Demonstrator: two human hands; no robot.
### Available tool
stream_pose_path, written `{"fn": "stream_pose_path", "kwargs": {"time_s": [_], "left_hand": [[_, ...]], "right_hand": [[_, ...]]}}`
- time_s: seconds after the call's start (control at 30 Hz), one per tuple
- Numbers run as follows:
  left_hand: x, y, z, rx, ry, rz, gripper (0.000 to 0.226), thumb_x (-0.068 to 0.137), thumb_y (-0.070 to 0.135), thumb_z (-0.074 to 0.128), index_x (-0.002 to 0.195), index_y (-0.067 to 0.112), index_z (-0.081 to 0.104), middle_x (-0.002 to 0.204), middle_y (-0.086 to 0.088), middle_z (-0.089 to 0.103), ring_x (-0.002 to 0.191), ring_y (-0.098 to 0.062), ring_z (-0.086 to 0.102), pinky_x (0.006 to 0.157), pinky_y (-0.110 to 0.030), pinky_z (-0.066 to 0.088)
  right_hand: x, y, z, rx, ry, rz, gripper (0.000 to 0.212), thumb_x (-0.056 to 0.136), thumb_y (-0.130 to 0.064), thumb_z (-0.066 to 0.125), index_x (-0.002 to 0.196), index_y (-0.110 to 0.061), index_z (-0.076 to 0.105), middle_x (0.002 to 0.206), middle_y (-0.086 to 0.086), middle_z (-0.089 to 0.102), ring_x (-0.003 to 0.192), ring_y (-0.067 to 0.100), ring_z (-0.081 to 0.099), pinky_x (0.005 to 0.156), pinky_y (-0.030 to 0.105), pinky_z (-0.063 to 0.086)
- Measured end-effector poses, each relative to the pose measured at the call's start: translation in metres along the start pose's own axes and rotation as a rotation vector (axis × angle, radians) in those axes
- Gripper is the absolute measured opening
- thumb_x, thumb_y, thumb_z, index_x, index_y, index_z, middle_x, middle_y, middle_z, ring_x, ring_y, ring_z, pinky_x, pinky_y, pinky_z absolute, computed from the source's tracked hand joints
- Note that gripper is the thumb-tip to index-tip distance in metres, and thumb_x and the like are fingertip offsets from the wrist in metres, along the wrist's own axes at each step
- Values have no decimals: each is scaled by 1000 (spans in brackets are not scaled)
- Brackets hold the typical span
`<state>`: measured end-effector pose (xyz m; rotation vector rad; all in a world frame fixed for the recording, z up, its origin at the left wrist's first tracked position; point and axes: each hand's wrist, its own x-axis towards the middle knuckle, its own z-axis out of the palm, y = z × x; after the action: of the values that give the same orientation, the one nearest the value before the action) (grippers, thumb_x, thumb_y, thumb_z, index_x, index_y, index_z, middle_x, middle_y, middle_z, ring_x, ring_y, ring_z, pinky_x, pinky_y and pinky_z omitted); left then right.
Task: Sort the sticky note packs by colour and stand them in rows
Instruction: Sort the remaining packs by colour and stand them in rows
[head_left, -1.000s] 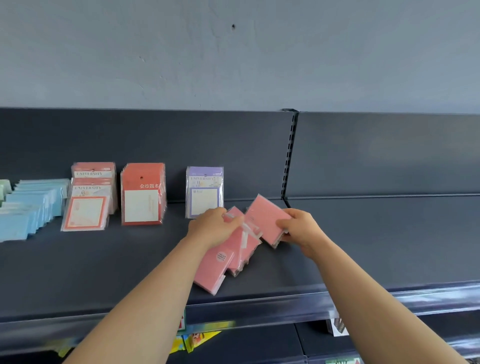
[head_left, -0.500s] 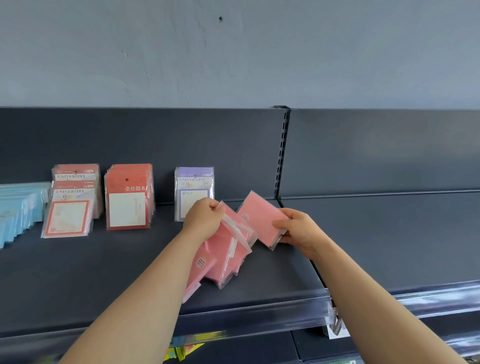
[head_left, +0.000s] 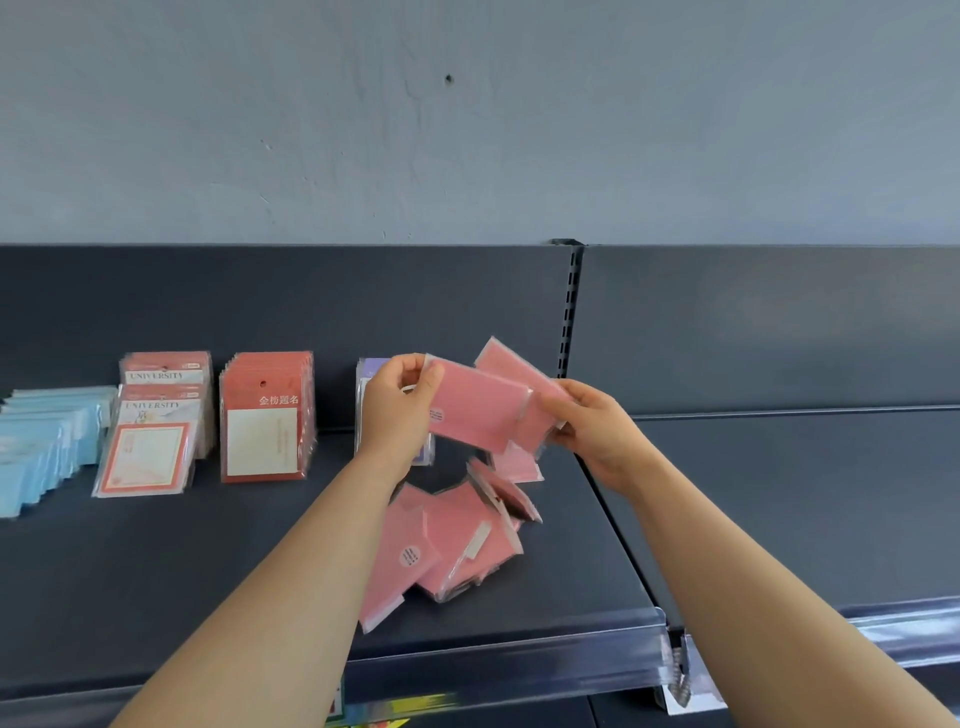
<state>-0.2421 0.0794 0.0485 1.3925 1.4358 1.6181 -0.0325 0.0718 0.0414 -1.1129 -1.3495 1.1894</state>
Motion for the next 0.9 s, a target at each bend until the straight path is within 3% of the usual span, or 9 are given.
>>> {"fn": "stream_pose_path", "kwargs": {"time_s": [0.13,0.33,0.43,0.5,0.57,0.63,0.7,0.77,0.9], "left_hand": [[0,3,1,11,-44,-19,18,98,32,53,109,19,59,101,10,62,92,-6,57,68,-16,43],[-3,-4,0,40,-109,-50,22,100,34,48,108,15,55,100,3,63,85,-14,59,71,-28,50],[0,-5,-9,96,13,-35,21,100,28,47,114,13,51,102,1,60,79,-9,56,64,-27,47],[2,-9,-16,119,68,-49,18,100,26,44,112,14,51,101,1,56,76,-9,53,62,-25,44],[0,-11,-21,168,75,-77,22,102,27,39,101,11,54,91,0,54,69,-7,48,55,-22,38],[-1,-15,-24,176,72,-113,26,102,29,37,101,9,54,90,-1,54,69,-7,48,55,-23,37],[-1,-20,-29,156,92,-150,26,101,32,37,105,11,52,96,-3,57,76,-11,52,58,-26,40],[-2,-24,-34,115,113,-202,27,100,35,37,107,13,50,101,-4,59,87,-19,57,69,-34,48],[-14,-25,-44,61,125,-228,19,101,37,37,98,22,48,98,0,59,90,-16,60,76,-36,53]], "right_hand": [[3,-16,3,85,-122,56,20,96,-16,51,108,-8,66,97,8,67,90,21,61,92,40,51],[8,-25,14,228,-175,133,44,96,-16,23,117,0,59,106,16,66,93,27,62,89,39,49],[19,-9,8,4,101,201,24,98,-18,35,112,-11,53,98,9,64,93,26,62,91,35,49],[22,5,4,-242,188,271,13,91,-11,40,95,-15,52,75,3,51,70,21,47,72,30,42],[23,20,2,-375,137,304,11,83,-8,42,78,-17,46,68,1,40,68,22,33,68,34,31],[16,25,4,-442,44,254,5,84,-17,58,84,-21,60,78,-1,55,73,19,48,76,33,40],[7,21,11,-480,-134,213,38,77,-39,74,109,-21,65,104,-9,65,97,11,60,89,28,44],[-3,18,22,-520,-298,224,61,64,-50,81,116,-22,64,112,-10,65,105,8,60,94,28,45],[-17,27,29,-626,-319,143,35,76,-26,79,109,-21,69,91,-11,63,75,2,59,67,14,45]]}}
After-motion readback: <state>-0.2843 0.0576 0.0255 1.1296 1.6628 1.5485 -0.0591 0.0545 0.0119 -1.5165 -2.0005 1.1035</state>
